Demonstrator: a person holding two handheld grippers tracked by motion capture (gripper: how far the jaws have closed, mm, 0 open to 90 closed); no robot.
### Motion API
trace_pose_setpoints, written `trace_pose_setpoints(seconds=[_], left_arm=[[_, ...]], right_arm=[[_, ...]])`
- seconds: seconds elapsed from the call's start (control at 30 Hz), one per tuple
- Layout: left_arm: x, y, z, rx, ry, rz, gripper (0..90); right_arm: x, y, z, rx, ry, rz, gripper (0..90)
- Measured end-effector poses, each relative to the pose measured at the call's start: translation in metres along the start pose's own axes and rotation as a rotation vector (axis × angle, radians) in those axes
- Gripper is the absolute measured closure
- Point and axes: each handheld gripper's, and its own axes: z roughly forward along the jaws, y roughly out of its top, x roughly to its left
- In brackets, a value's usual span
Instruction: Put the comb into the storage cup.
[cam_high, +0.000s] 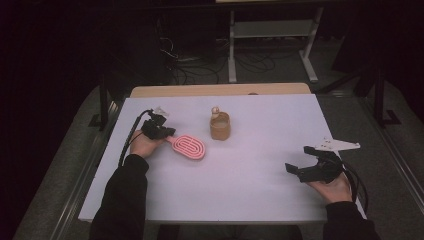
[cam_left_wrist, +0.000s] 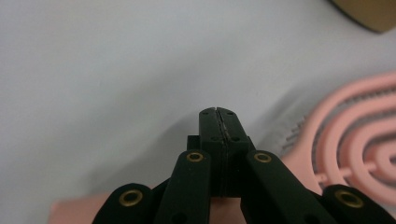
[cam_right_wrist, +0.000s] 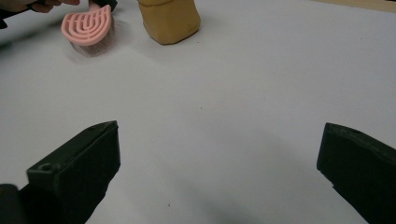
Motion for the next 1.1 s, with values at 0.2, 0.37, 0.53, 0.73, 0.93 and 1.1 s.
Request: trace_pose_setpoints(seconds=[0.2,0.37,0.53,0.73,0.93,1.1], left_arm=[[-0.005,-0.008,-0.011,0.028,0.018,0.032,90.0],[-0.008,-0.014,-0.02,0.049,0.031,0.05,90.0],[-0.013,-0.014,-0.03,0.069,0.036,0.082,90.0],[-0.016,-0.015,-0.035,0.096,0.029,0.099,90.0],[-0.019,-0.018,-0.041,0.107,0.039,0.122,90.0],[-0.02,-0.018,-0.048,0.11,0.03,0.131,90.0]], right_arm=[[0.001,0.0,0.002,0.008,0.004,-0.003,0.0],[0.003,0.0,0.002,0.007,0.007,-0.006,0.0],[0.003,0.0,0.002,0.01,0.007,-0.001,0.0],[0.003,0.001,0.001,0.0,0.01,-0.007,0.0],[0.003,0.001,0.001,0.0,0.012,-0.006,0.0],[0.004,0.001,0.001,0.0,0.014,-0.007,0.0]])
